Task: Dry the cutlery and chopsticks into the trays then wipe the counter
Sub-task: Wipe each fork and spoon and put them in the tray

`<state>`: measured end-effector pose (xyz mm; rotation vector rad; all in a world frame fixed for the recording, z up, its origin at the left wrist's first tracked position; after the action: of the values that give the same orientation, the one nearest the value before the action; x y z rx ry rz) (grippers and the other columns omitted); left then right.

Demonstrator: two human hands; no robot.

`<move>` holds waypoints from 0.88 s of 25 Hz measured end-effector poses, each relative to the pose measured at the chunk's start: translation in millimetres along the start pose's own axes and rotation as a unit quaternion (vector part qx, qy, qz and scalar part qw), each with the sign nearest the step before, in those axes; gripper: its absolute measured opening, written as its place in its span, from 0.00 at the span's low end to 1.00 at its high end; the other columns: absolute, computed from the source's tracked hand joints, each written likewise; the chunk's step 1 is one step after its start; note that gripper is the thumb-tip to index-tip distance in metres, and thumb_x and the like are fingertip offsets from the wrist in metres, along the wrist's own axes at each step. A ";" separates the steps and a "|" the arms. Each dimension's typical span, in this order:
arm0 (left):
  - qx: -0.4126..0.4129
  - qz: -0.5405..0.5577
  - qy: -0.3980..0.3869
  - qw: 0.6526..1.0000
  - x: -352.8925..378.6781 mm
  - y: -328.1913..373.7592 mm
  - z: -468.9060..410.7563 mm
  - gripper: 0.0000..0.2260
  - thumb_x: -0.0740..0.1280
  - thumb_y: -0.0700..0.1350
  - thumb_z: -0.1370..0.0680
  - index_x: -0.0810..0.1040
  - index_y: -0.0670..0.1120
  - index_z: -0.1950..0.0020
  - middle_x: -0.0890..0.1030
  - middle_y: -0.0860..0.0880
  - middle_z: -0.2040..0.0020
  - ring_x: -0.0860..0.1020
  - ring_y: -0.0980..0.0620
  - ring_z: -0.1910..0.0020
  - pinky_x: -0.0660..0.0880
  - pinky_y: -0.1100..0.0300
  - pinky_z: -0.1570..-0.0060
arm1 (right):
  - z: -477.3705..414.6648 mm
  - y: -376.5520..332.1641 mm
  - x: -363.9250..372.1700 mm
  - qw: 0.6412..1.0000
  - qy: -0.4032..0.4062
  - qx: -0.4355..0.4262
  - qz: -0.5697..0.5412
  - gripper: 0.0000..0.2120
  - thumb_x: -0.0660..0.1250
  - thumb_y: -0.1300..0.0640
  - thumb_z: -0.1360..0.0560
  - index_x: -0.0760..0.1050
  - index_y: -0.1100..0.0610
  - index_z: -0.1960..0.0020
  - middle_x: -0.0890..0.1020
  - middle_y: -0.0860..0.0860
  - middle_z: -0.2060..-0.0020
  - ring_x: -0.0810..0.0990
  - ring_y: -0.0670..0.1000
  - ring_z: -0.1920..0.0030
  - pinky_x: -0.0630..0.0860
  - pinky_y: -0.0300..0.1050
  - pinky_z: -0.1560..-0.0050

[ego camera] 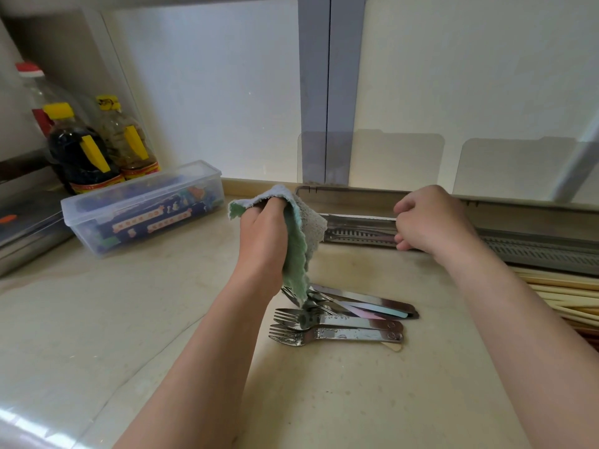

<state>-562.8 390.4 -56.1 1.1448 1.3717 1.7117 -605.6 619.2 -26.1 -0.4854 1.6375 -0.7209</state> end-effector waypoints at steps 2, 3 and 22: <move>0.008 -0.008 -0.003 1.000 1.0 1.4 2.0 0.07 0.61 0.46 0.19 0.77 0.45 0.50 0.78 0.46 0.57 0.78 0.48 0.59 0.76 0.54 0.58 | 2.1 -7.1 0.2 0.998 -0.021 -0.043 0.032 0.12 0.61 0.67 0.26 0.80 0.54 0.56 0.84 0.52 0.61 0.85 0.52 0.70 0.82 0.44 0.60; 0.014 -0.013 -0.005 1.000 1.4 2.3 2.7 0.07 0.61 0.46 0.19 0.77 0.46 0.52 0.78 0.45 0.57 0.78 0.47 0.59 0.76 0.53 0.56 | 3.7 -12.2 1.5 0.995 -0.031 -0.076 0.063 0.11 0.62 0.65 0.26 0.80 0.52 0.56 0.84 0.50 0.61 0.85 0.51 0.70 0.81 0.44 0.60; 0.022 -0.040 -0.016 0.999 7.6 1.7 8.5 0.08 0.61 0.46 0.18 0.77 0.50 0.55 0.80 0.48 0.57 0.80 0.47 0.56 0.79 0.49 0.52 | 38.7 -15.5 55.0 0.861 -0.369 -0.175 0.304 0.01 0.69 0.58 0.27 0.78 0.53 0.57 0.82 0.48 0.63 0.79 0.48 0.65 0.75 0.42 0.66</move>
<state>-558.0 400.2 -52.1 1.1210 1.4222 1.6075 -579.5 564.0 -58.3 -0.3931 1.0690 0.2454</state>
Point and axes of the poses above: each hand's wrist, its own z-axis away from the middle knuckle, its own x-axis out of the palm, y = z × x, the point moved 6 cm from there along -z, towards the middle knuckle
